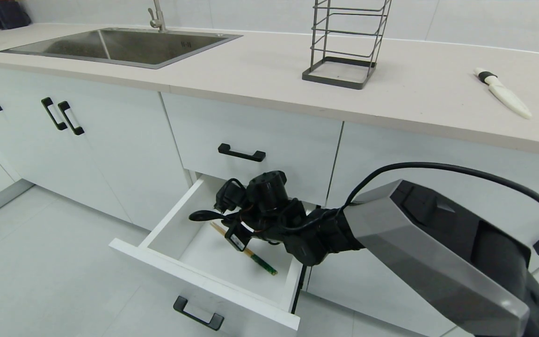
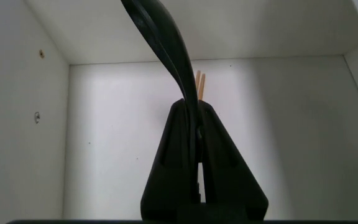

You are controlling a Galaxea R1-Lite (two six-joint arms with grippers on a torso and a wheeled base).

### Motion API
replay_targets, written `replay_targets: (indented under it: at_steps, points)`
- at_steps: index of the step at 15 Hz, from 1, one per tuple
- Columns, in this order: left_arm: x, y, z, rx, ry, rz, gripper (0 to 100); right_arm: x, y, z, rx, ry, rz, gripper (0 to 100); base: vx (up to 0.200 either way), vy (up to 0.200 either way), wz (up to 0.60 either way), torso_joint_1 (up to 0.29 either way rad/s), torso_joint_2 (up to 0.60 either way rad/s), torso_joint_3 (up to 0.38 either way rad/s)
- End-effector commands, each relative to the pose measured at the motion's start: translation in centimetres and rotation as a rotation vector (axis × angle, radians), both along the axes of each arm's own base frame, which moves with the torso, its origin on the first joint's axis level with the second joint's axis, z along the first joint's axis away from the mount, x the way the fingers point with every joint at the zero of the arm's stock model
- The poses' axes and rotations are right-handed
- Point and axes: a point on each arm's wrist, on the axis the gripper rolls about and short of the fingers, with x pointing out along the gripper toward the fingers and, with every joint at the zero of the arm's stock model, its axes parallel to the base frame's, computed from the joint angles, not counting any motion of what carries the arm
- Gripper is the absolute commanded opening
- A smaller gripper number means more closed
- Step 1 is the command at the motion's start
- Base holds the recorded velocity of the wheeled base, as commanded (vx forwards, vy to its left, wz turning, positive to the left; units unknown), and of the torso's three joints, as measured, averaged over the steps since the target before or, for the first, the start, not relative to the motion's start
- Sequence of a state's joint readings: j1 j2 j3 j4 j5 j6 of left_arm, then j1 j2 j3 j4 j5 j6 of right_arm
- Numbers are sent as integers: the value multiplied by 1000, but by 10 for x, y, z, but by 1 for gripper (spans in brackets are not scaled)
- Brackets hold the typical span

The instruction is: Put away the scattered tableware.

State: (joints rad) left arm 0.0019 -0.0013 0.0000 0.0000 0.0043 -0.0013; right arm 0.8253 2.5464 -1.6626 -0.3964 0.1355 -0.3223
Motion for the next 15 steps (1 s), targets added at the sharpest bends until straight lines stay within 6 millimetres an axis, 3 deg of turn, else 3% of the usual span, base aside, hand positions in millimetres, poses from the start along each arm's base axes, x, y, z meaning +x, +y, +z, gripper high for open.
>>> replay_targets:
  at_steps: [1,5,15]
  points:
    - [0,0,0,0,1,1,100,4,1,-11,-20,13,-10,0,0,0,0,0,0,0]
    - [0,0,0,0,1,0,100,10,5,-32,-59,23,-49,0,0,0,0,0,0,0]
    - [0,0,0,0,1,0,100,15,11,-47,-77,38,-58,0,0,0,0,0,0,0]
